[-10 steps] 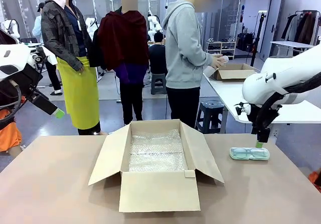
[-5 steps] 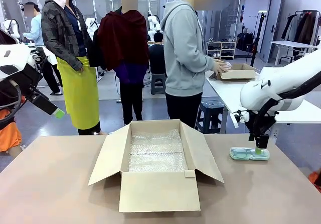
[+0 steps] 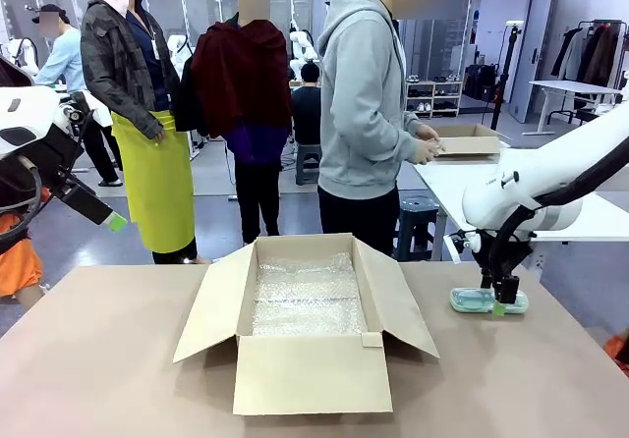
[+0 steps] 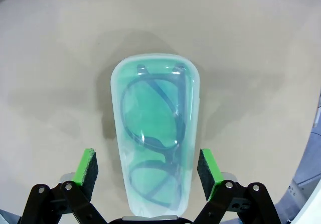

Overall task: Pack the glasses set securely to prepare it for shipping.
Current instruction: Place the Glasses case inside the Package Box.

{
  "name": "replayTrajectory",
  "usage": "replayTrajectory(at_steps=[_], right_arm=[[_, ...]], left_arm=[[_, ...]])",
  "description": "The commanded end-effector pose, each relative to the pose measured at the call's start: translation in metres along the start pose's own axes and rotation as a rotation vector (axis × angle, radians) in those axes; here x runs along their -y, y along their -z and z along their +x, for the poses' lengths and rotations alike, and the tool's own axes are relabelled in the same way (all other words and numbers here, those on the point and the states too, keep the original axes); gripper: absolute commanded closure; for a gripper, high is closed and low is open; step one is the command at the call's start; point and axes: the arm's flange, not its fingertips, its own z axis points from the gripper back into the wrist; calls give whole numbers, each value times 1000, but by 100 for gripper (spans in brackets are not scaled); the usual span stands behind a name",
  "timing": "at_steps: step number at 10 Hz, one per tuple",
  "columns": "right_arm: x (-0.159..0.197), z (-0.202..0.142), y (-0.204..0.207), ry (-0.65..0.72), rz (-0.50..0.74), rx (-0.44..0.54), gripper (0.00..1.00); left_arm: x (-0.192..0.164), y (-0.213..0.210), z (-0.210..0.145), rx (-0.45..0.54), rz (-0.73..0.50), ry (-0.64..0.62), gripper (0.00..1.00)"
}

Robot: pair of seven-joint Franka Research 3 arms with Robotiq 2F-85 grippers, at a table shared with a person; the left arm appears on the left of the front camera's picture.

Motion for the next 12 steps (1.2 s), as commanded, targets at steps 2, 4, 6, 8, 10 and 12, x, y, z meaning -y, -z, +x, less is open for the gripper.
replayTrajectory(at_steps=[2, 4, 6, 8, 10, 12], right_arm=[[5, 0, 9, -15, -6, -8, 0], [4, 0, 14, -9, 1, -8, 13], [3, 0, 13, -7, 2, 4, 24], [2, 3, 10, -14, -4, 2, 44], [1, 6, 1, 3, -8, -4, 63], [-9, 17, -46, 11, -42, 48, 63]], left_arm=[[-1, -1, -1, 3, 4, 9, 0], [-1, -1, -1, 3, 4, 9, 0], [-1, -1, -1, 3, 4, 9, 0], [-1, -1, -1, 3, 4, 9, 0], [-1, -1, -1, 3, 4, 9, 0], [-1, -1, -1, 3, 4, 9, 0]])
